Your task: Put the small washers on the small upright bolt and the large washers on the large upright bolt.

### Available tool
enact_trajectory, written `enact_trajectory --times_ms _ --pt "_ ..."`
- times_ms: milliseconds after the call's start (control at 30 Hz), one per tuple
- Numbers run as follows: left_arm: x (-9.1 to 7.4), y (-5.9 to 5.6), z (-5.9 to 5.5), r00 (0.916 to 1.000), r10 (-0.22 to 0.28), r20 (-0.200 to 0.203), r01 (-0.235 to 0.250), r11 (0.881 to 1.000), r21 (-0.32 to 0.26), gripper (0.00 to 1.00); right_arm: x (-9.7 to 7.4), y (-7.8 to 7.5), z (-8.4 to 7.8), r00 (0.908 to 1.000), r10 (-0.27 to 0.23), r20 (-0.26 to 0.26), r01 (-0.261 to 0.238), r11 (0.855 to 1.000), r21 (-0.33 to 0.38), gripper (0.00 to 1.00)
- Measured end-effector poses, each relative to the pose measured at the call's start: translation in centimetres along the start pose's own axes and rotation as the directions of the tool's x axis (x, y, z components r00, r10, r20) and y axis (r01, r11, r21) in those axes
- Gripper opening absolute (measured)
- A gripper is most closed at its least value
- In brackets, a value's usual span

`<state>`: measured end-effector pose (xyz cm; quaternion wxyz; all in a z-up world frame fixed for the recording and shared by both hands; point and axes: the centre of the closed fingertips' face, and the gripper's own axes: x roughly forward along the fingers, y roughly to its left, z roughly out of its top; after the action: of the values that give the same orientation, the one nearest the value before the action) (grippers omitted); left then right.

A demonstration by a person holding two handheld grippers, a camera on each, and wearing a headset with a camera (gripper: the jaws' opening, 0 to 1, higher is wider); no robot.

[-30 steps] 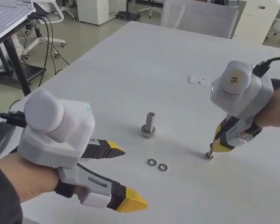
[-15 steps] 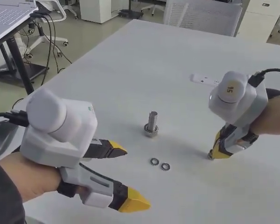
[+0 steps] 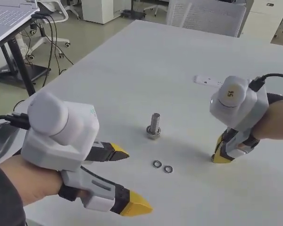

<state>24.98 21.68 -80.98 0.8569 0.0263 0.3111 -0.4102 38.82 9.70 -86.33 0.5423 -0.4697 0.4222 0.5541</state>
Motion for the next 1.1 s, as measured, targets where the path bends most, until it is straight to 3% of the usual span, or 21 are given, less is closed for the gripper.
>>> enact_trajectory --times_ms 600,1100 --pt "0.0 -0.2 0.1 1.0000 -0.003 0.006 0.003 1.000 0.007 0.71 -1.2 0.4 -1.6 0.9997 -0.023 -0.002 0.023 0.999 0.033 0.21" --pt "0.0 -0.3 0.3 0.9999 -0.005 0.010 0.005 1.000 0.014 0.72 -1.8 2.6 -2.7 0.9998 -0.018 0.006 0.018 0.998 0.064 0.22"
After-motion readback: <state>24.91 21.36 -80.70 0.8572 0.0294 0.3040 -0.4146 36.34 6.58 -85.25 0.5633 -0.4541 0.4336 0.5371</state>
